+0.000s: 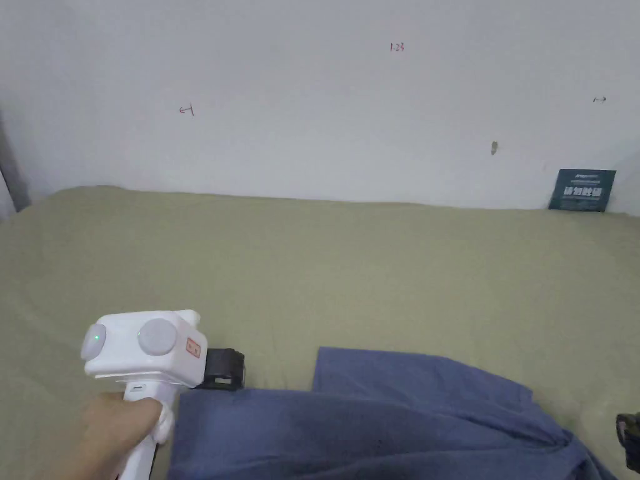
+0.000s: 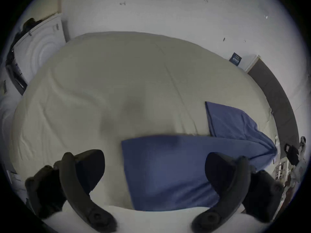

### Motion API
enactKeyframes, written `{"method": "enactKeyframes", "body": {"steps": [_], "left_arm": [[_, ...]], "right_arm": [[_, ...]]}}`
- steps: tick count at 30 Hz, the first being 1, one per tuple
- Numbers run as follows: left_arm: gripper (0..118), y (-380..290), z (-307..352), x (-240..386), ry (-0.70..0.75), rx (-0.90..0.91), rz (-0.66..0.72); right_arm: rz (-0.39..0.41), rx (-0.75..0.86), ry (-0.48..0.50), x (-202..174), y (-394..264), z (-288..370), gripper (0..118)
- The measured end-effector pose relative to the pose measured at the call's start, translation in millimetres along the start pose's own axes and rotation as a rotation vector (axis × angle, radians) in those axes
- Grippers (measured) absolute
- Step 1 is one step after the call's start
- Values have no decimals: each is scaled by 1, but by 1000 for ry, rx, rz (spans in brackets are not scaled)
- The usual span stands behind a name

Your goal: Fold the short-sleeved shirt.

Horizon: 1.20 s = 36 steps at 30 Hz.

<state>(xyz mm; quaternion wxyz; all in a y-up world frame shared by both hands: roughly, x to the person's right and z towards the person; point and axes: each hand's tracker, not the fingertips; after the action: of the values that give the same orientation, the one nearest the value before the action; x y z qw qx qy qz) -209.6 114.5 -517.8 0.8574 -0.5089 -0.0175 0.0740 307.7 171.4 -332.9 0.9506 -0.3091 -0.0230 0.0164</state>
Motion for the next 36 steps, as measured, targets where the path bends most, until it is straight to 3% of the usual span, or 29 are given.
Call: {"method": "enactKeyframes", "body": {"steps": [4, 6, 7, 9, 10, 11, 14, 15, 20, 22, 23, 24, 25, 27, 30, 36], "left_arm": [[116, 0, -40, 8, 29, -144, 49], [103, -6, -47, 11, 55, -180, 18], [85, -10, -49, 14, 60, -178, 4], [7, -20, -38, 21, 120, -111, -73], [2, -25, -29, 23, 126, -57, -101], [2, -29, -23, 26, 122, -22, -125], [2, -33, -7, 18, -97, 11, -34], [2, -32, -5, 18, -116, -4, -2], [2, -23, 3, 17, -89, 23, -61], [2, -18, 4, 12, -101, 29, -50], [2, -18, 5, 12, -108, 34, -48], [2, -18, 6, 13, -111, 35, -48], [2, -17, 7, 13, -111, 38, -48], [2, -18, 10, 11, -117, 48, -55], [2, -19, 18, 7, -136, 75, -57], [2, -7, 71, 2, -188, 240, -82]], "right_arm": [[-3, -33, -4, 6, -5, -8, 0], [4, -37, -10, 8, -7, -13, 0], [7, -38, -12, 10, -8, -17, 0], [5, -35, -24, 10, -12, -21, 1], [0, -31, -22, 11, -15, -23, 6], [-17, -29, -4, 13, -19, -27, 23], [-61, -35, 29, 15, -27, -39, 114], [-68, -44, 44, 13, -27, -41, 117], [-181, -40, 245, 12, -30, -46, 116], [-189, -63, 229, 11, -30, -57, 108], [-190, -77, 218, 10, -30, -64, 66], [-194, -113, 201, 10, -31, -72, 18], [-209, -156, 196, 11, -31, -78, 12], [-245, -202, 235, 15, -30, -85, 12], [-231, -170, 211, 12, -25, -84, 12], [-163, -74, 264, 2, 12, -55, 12]]}}
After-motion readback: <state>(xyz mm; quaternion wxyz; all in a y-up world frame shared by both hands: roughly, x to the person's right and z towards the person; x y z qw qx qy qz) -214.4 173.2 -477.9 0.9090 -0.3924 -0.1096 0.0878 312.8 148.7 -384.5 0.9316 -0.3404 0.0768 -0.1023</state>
